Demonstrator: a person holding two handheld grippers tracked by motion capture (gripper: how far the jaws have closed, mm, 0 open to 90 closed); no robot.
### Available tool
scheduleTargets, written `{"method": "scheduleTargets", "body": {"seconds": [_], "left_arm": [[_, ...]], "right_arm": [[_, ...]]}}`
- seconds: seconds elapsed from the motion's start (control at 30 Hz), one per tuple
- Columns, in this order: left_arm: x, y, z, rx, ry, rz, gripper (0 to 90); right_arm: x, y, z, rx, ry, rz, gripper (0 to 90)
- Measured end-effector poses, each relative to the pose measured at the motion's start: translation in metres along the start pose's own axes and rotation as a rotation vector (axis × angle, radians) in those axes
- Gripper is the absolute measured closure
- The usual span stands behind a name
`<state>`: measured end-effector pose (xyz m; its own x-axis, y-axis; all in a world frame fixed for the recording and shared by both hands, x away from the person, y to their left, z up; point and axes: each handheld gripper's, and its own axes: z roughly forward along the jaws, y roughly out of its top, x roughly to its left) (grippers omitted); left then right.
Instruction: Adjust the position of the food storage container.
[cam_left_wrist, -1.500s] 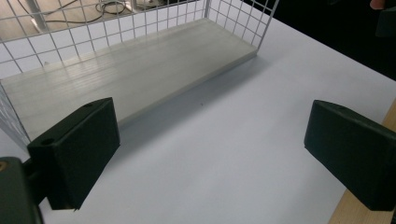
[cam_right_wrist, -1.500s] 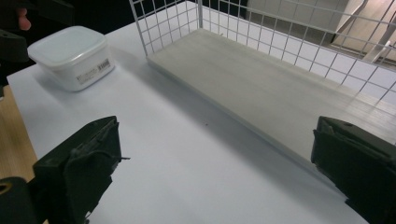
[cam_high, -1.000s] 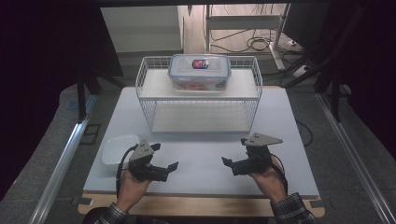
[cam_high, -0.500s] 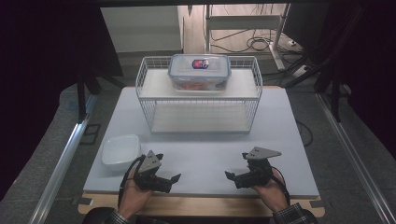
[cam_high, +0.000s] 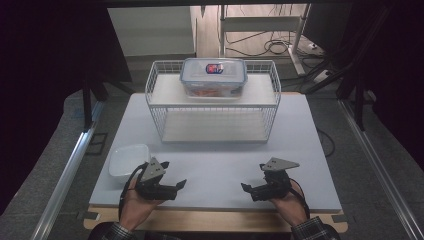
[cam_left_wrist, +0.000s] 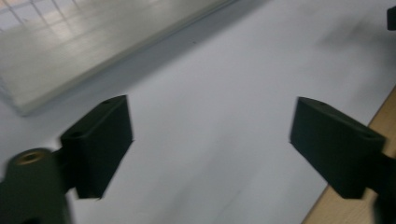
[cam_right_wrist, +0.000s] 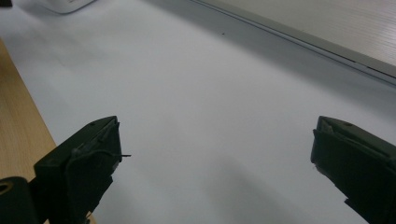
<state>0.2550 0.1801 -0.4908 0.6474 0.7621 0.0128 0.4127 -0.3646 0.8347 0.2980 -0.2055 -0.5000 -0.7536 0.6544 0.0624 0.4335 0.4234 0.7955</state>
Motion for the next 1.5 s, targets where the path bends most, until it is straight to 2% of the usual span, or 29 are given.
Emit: {"method": "scheduleTargets", "body": {"seconds": [0.13,0.3,0.47,1.03,1.2,1.5], "left_arm": [[0.017,-0.002,-0.012,-0.026,0.001,-0.06,43.6],[0.038,-0.007,-0.031,-0.046,0.055,-0.118,71.6],[0.057,-0.013,-0.048,-0.052,0.11,-0.165,89.7],[0.103,-0.043,-0.083,-0.062,0.287,-0.29,90.0],[0.114,-0.054,-0.09,-0.046,0.343,-0.316,90.0],[0.129,-0.071,-0.094,-0.006,0.401,-0.364,90.0]], "right_arm": [[0.0,0.0,0.001,0.007,0.0,-0.004,2.4],[-0.001,-0.001,0.0,0.003,-0.002,0.003,2.7],[-0.001,-0.001,0.001,0.011,-0.002,0.004,2.9],[0.001,-0.003,0.006,0.038,0.007,0.003,3.4],[0.001,-0.003,0.007,0.048,0.006,-0.003,3.5],[0.002,-0.003,0.009,0.057,0.009,-0.004,3.5]]}}
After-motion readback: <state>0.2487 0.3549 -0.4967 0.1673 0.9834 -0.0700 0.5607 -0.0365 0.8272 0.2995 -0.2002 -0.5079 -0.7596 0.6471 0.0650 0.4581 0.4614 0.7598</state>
